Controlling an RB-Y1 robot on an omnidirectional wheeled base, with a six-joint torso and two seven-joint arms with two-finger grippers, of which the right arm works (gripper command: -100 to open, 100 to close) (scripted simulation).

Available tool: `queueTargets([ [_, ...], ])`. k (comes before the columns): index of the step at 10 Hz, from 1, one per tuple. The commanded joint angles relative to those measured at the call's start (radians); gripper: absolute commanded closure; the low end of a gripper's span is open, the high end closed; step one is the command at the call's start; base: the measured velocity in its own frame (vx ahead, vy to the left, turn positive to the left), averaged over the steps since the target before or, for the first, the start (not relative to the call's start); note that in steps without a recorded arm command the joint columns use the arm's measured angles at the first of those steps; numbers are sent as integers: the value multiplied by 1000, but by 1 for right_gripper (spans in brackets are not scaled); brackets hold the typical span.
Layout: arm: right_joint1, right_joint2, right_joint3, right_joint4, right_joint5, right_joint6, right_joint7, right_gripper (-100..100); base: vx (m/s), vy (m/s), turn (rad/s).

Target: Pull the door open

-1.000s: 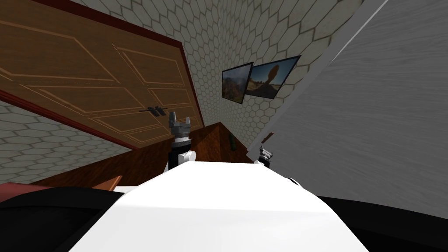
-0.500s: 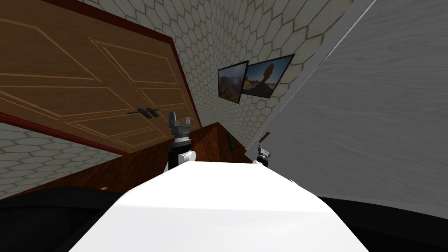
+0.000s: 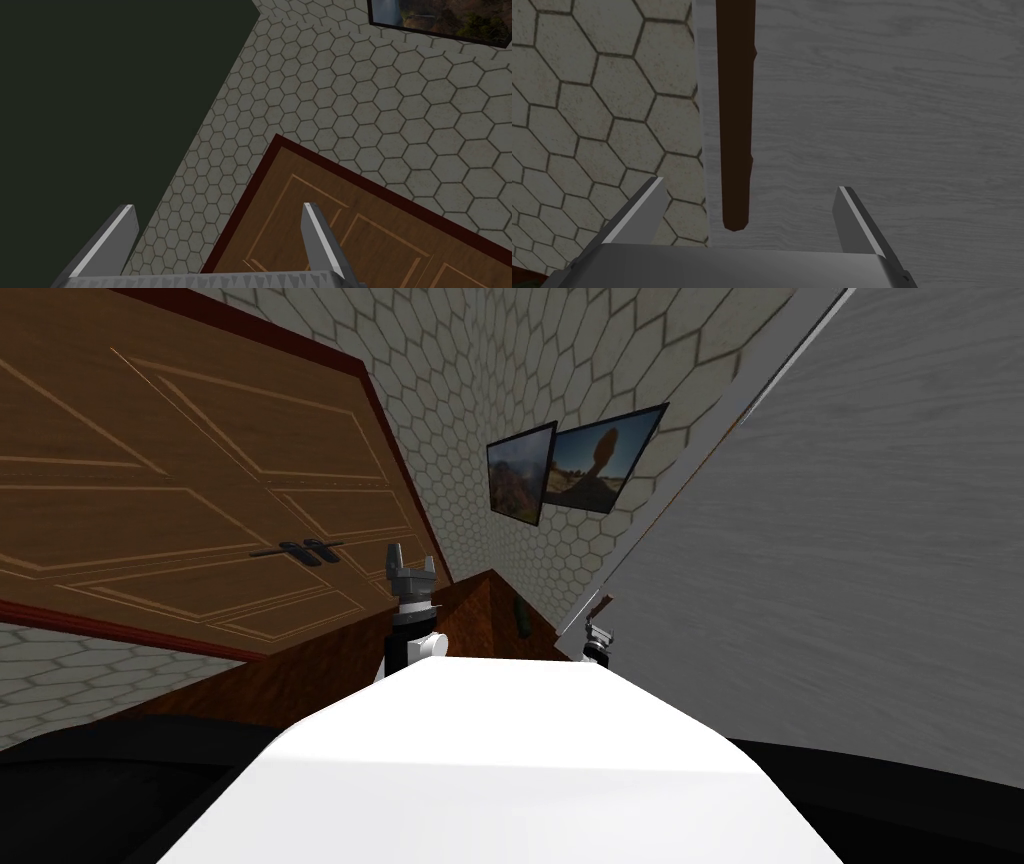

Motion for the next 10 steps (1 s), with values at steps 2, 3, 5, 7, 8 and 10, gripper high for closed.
queueTargets([
  [2,3,5,-1,-13,8,4,5,-100,174,-108,-20],
  [3,4,6,-1,-16,10,4,6,-100,203,-102,0],
  [5,5,8,-1,-19,13,5,7,-100,181,-119,6],
  [7,6,9,-2,-22,13,6,8,-100,106,-71,11],
  [8,6,9,-2,-22,13,6,8,100,-6,3,-4],
  [10,6,9,-2,-22,13,6,8,100,-22,15,2],
])
